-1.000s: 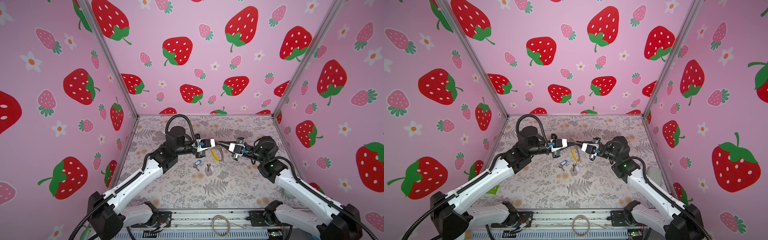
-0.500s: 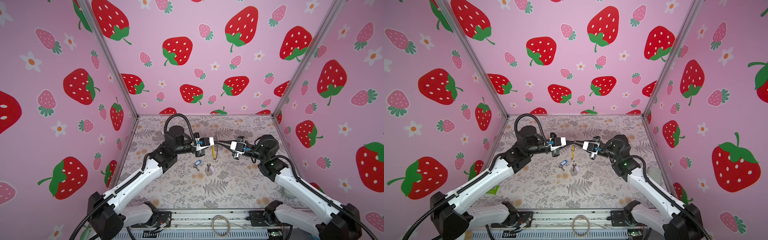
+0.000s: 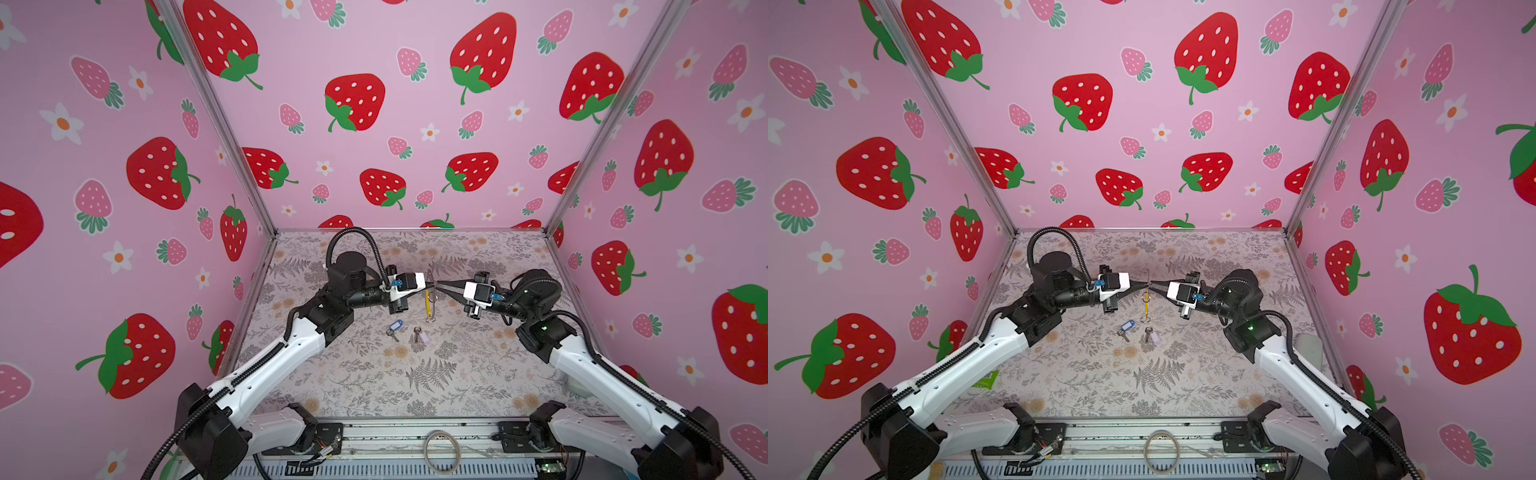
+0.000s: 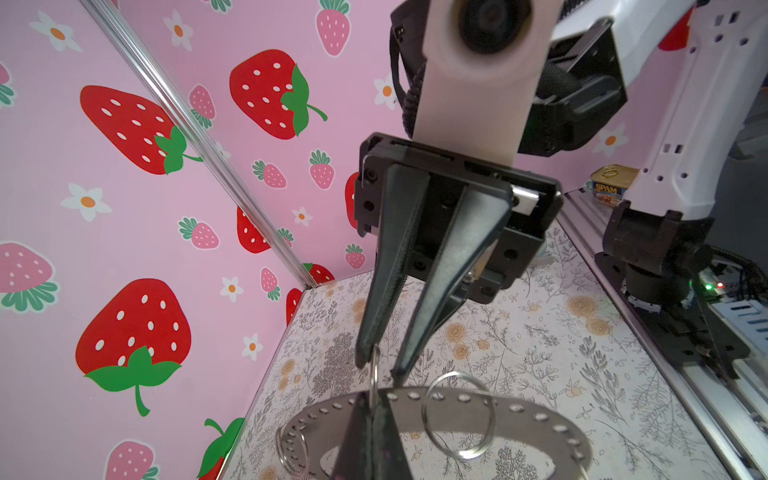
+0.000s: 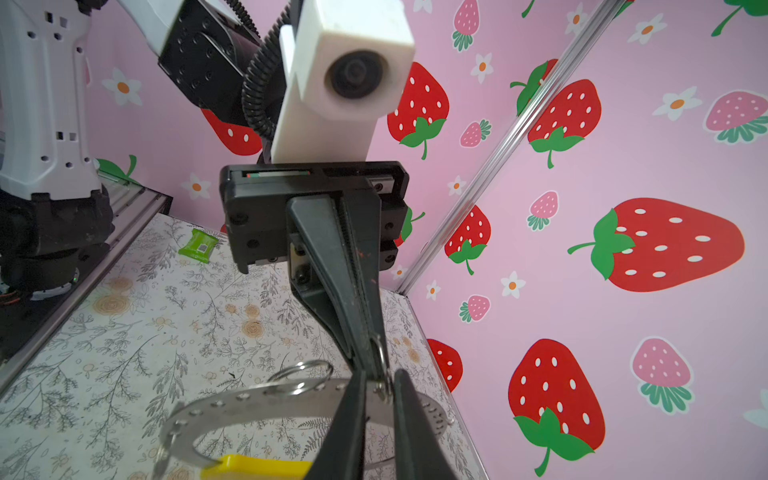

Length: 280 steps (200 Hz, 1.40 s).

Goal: Put the keys on the keyring
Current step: 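Open the right gripper off the ring while the left gripper keeps holding it, then move the right gripper over the blue-tag keys and lower it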

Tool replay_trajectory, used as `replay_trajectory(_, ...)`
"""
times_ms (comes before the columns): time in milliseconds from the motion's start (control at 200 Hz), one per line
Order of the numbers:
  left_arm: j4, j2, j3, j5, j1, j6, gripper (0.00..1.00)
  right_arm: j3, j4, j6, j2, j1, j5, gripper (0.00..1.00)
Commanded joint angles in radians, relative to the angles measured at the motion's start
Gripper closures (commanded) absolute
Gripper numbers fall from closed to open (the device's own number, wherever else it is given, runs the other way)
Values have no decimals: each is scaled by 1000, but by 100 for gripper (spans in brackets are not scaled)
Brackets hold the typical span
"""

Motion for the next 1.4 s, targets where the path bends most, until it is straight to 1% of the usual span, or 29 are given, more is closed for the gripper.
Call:
replay_trajectory(0, 67, -12, -21, 47, 18, -36, 100, 4, 15, 19, -1, -13, -17, 78)
replay_trajectory(330, 107, -20, -50, 85, 49, -73, 100, -44, 30, 31, -9, -33, 19, 72)
replay_trajectory(395, 105, -23, -53, 84, 54, -71, 100, -60, 26, 34, -6, -35, 47, 71)
replay_trajectory(490, 69, -35, -61, 85, 66, -57, 100, -69, -22, 32, 3, -41, 85, 72)
replay_trajectory(585, 50, -65, -90, 81, 93, -55, 100, -48, -158, -5, 36, -41, 91, 71)
replay_trajectory(670, -2, -99, -118, 69, 114, -29, 100, -30, -276, -9, 89, -40, 98, 72)
replay_trajectory(730, -30, -123, -142, 62, 130, -14, 100, -32, -315, -19, 121, -37, 105, 72)
replay_trajectory(865, -56, -177, -206, 43, 169, -10, 100, -25, -392, -97, 216, -13, 120, 74)
replay_trajectory(970, -66, -219, -255, 23, 196, -9, 100, 25, -474, -191, 323, 34, 182, 74)
replay_trajectory(1075, -83, -261, -295, 5, 215, -7, 100, 118, -605, -230, 456, 62, 243, 76)
replay_trajectory(1120, -90, -280, -309, -3, 221, -6, 100, 147, -635, -234, 504, 75, 270, 76)
replay_trajectory(1175, -97, -302, -325, -13, 232, -6, 100, 182, -666, -275, 553, 108, 302, 76)
replay_trajectory(1261, -115, -335, -345, -27, 255, -8, 100, 245, -674, -271, 625, 140, 319, 75)
replay_trajectory(1336, -140, -369, -357, -33, 281, -13, 100, 314, -679, -216, 680, 164, 330, 76)
replay_trajectory(1396, -156, -400, -370, -34, 308, -12, 100, 361, -680, -147, 717, 188, 340, 76)
